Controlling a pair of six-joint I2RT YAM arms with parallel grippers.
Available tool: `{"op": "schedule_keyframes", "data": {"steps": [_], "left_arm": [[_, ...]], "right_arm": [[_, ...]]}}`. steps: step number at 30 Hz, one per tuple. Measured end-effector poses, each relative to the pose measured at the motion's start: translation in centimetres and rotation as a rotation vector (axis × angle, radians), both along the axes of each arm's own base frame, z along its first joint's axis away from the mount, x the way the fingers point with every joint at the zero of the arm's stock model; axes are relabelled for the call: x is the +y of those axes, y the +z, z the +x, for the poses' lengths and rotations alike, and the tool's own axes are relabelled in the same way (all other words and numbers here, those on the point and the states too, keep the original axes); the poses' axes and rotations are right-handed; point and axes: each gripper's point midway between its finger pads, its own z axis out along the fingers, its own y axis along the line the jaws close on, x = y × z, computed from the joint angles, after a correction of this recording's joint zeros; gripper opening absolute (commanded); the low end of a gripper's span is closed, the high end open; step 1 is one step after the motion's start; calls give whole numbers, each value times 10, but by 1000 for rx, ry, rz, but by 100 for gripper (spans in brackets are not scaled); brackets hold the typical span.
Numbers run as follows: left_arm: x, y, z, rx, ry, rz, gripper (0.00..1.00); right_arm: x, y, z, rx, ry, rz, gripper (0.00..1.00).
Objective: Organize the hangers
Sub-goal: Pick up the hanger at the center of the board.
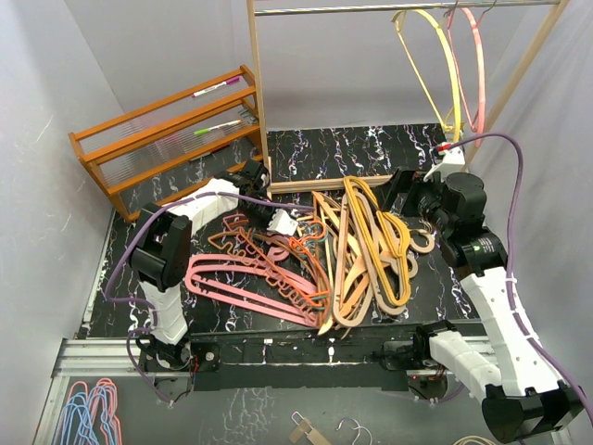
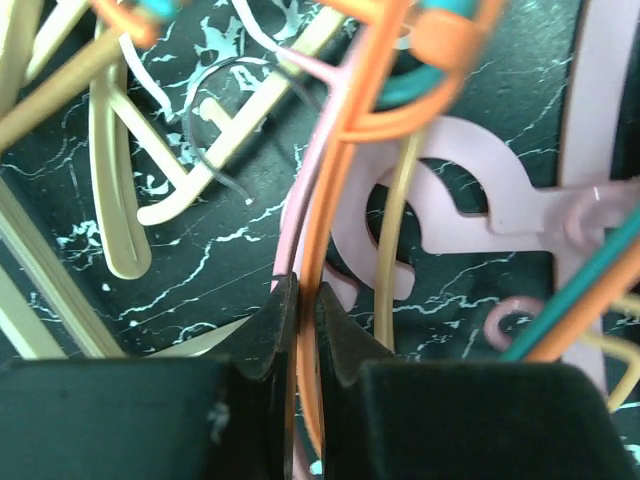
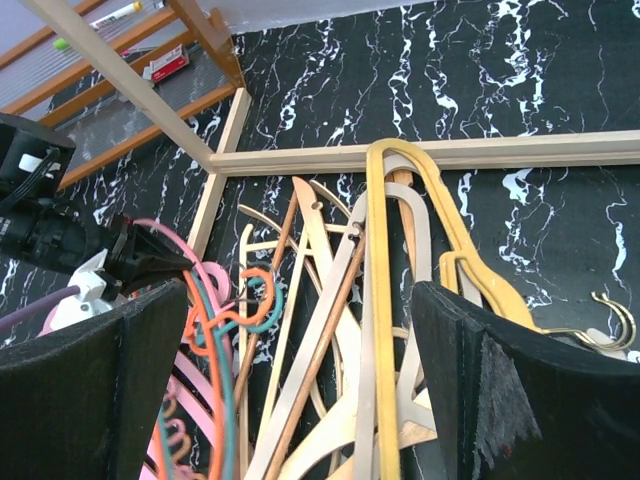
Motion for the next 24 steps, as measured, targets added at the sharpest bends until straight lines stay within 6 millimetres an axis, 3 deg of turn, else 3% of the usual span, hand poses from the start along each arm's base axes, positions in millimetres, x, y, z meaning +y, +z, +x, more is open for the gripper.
{"op": "schedule_keyframes", "data": {"steps": [10, 15, 19, 21, 24], "left_arm": [[15, 4, -26, 54, -7, 43, 0], [22, 34, -36, 42, -7, 45, 0], [21, 67, -29, -12, 16, 11, 0], [21, 80, -24, -37, 34, -7, 0], [23, 92, -19, -58, 65, -24, 0]], "right_arm": [[11, -40, -3, 77, 59, 17, 99], [49, -77, -8, 179, 277, 86, 99], [73, -118, -25, 282, 411, 131, 99], [83, -124, -34, 303, 470, 150, 99], [103, -117, -42, 281, 584, 180, 99]]}}
